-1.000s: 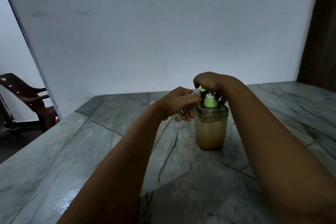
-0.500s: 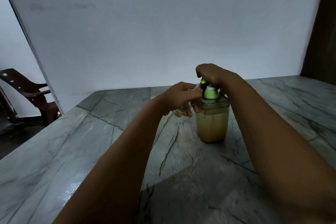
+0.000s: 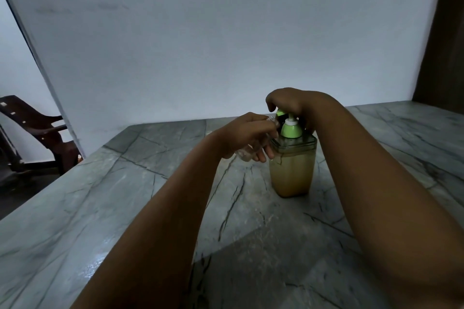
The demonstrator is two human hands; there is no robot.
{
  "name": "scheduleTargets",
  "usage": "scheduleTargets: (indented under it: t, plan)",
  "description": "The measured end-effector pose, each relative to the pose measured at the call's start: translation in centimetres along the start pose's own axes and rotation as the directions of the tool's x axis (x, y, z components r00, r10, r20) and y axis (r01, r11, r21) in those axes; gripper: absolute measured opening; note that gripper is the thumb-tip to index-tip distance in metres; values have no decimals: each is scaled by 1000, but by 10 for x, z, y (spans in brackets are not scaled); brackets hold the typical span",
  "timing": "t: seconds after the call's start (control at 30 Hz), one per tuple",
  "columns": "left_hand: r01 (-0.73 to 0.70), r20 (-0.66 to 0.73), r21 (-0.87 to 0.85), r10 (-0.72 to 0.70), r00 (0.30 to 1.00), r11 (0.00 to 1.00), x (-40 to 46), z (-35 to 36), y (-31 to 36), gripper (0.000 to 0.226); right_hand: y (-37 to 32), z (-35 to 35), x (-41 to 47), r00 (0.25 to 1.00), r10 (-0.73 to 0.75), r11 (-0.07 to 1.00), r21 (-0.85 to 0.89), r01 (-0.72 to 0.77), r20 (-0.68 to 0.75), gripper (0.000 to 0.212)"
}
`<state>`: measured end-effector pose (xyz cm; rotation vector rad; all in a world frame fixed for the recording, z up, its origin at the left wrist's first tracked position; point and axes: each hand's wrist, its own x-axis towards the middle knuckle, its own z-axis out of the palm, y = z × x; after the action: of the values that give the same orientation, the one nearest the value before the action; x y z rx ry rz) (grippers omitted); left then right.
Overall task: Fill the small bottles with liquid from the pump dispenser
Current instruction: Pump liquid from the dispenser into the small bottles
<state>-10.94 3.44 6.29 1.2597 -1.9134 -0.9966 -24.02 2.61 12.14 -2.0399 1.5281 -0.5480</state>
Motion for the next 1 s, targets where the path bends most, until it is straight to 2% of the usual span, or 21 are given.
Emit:
scheduleTargets:
  t: [0.2, 0.3, 0.4, 0.5, 0.67, 0.77, 0.9, 1.0]
  plan:
    - [17, -6, -16, -18, 1000, 1000, 3, -1, -4, 18, 5, -1, -4, 997, -52, 985, -159, 61, 59, 33]
    - [24, -3, -28, -24, 1000, 999, 3, 0, -3, 19, 4, 0, -4, 998, -36, 989, -139, 43, 57, 31]
    - [22, 6, -21, -22, 1000, 1000, 1, 0, -2, 20, 3, -3, -4, 999, -6, 1000, -19, 7, 35, 7]
    - [17, -7, -13, -18, 1000, 1000, -1, 1, 0, 22, 6, -6, -3, 1000, -6, 1000, 5, 6, 30, 16]
    - [27, -30, -14, -27, 999, 1000, 1, 2, 1, 23, 7, -1, 4, 999, -27, 996, -86, 31, 45, 28]
    - [32, -27, -28, -33, 999, 999, 1, 3, 1, 24, 6, 0, -1, 997, -21, 991, -133, 30, 72, 19]
    - [22, -24, -39, -23, 999, 999, 0, 3, 0, 25, 3, 0, -2, 999, -27, 999, -35, 29, 40, 10]
    - [15, -16, -51, -16, 1000, 999, -1, 2, 0, 27, 7, -6, 0, 999, -22, 997, 69, 19, 34, 14]
